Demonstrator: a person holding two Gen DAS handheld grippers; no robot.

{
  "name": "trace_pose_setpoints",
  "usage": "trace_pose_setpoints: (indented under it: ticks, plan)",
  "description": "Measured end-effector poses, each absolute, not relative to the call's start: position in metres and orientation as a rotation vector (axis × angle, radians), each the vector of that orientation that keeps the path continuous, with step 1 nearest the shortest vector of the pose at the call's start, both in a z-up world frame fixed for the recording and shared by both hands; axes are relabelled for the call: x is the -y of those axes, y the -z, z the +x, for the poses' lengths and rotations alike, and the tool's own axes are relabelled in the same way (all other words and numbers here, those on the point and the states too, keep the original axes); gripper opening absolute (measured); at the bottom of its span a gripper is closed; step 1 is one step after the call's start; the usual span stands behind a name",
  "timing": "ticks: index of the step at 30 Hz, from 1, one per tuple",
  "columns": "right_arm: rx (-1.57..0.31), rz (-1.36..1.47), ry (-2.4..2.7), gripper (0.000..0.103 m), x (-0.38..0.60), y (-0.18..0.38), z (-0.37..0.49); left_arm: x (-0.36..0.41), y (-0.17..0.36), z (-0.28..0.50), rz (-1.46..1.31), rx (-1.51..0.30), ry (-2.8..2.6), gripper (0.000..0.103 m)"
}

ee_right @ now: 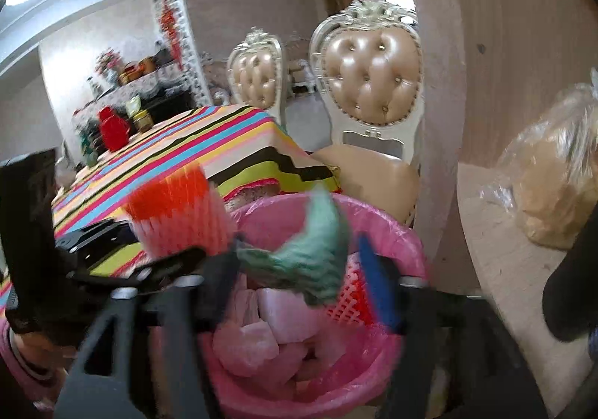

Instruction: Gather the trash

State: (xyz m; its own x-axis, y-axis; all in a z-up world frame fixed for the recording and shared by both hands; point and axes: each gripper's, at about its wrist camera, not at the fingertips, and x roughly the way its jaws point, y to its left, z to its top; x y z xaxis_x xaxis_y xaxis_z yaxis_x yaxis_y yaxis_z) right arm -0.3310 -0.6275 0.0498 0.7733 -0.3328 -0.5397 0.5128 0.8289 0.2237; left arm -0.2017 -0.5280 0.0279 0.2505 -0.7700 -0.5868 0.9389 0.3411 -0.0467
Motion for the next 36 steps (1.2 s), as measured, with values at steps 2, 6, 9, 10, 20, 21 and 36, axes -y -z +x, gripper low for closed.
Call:
trace_pose_setpoints:
  ticks: [2,6,9,10,20,21,36]
  plan:
    - [-0.491,0.4,0.48,0.081,0.627,-0.052,-0.332,0.52,-0.032,-0.197,0.348,-0.543,1.192,0.083]
    - [-0.476,0.377,0.519,0.081,0.613,-0.066,-0.336,0.497,-0.045,-0.185,0.34,-0.488,1.155,0.099]
    - [-0.465,0.337,0.565,0.087,0.595,-0.084,-0.342,0.464,-0.061,-0.175,0.305,-0.396,1.116,0.098]
    - [-0.46,0.32,0.584,0.087,0.588,-0.091,-0.344,0.453,-0.068,-0.172,0.295,-0.373,1.113,0.098]
    - [-0.357,0.245,0.761,0.088,0.515,-0.159,-0.368,0.371,-0.107,-0.165,0.288,-0.312,1.227,0.099]
    - [-0.355,0.245,0.768,0.088,0.508,-0.161,-0.37,0.362,-0.106,-0.164,0.285,-0.317,1.227,0.099]
    - [-0.479,0.262,0.953,0.088,0.422,-0.106,-0.403,0.343,-0.07,-0.188,0.276,-0.461,1.483,0.099]
